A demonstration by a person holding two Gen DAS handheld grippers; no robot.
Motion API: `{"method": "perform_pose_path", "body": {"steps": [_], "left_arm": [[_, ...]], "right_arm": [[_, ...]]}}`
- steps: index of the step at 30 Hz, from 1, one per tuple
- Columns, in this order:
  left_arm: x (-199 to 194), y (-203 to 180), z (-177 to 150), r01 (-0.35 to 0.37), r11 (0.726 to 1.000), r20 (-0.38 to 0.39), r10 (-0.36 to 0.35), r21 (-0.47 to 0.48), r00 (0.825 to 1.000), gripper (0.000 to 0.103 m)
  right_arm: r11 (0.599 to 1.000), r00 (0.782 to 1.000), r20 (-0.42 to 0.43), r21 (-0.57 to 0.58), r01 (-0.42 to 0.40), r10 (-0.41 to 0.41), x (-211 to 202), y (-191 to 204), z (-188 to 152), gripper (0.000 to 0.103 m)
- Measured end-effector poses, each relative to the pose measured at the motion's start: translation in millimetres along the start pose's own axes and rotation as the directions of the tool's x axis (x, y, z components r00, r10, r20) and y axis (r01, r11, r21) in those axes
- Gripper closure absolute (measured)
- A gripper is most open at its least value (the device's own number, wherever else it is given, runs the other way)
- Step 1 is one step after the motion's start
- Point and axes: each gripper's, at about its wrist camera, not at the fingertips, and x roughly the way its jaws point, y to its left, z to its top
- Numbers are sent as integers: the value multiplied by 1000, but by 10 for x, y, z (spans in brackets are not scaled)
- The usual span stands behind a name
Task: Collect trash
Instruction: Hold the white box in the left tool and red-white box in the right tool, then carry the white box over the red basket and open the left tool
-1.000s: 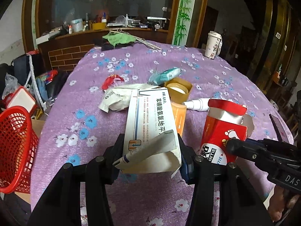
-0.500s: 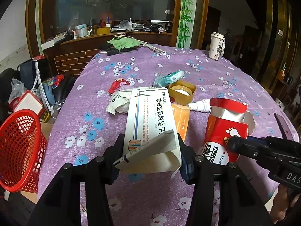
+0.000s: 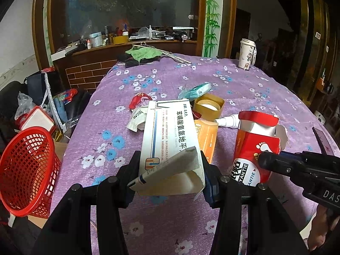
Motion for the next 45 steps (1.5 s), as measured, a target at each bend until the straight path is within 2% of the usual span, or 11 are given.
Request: {"method": "perform_pose_path", "body": {"steps": [13,28,37,45], "left_arm": [[-75,64,-11,-13,1000,13,13,-16,1000,54],[-171,326,-8,-37,997,28,39,-67,999,54],[-313,660,3,-81,989,49,87,-122,995,54],[-514,1253,-62,-181,964,52,194,-197,980,54]], "right_arm": [[1000,1000,-13,-25,-5,5,76,116,43,87],[998,998,-49,-59,-38,35,263,308,144,87],[990,993,-83,-111,-89,80,440,607,310,87],[965,976,-155,-192,-180,151,795,1213,455,87]]}}
